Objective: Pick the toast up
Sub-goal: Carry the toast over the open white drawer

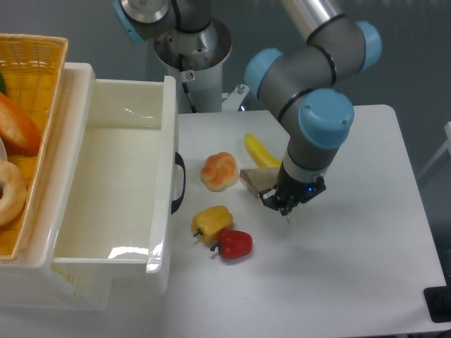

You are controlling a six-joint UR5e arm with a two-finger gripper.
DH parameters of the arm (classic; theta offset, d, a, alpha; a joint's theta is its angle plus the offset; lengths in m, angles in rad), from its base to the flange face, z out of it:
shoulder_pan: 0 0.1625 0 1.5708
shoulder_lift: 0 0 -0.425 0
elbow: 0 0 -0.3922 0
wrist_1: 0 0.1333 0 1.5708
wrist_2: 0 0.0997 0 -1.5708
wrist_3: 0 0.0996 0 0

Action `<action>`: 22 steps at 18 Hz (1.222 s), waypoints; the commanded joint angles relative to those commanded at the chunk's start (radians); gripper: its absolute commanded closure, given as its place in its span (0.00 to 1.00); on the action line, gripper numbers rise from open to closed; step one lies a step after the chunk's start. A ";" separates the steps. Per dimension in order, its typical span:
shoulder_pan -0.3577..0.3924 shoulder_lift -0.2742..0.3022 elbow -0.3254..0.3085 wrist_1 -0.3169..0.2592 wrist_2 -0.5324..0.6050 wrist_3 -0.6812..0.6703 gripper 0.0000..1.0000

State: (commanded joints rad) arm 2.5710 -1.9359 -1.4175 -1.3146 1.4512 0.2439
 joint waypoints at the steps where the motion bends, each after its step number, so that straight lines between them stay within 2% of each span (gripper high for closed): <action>1: -0.002 0.011 0.014 -0.020 -0.005 0.000 1.00; 4: -0.018 0.061 0.043 -0.078 -0.017 -0.011 1.00; 12: -0.011 0.193 0.043 -0.095 -0.139 -0.058 1.00; 20: -0.017 0.297 0.034 -0.097 -0.190 -0.150 1.00; 22: -0.017 0.339 0.034 -0.118 -0.218 -0.155 1.00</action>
State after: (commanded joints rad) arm 2.5541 -1.5971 -1.3837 -1.4326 1.2335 0.0890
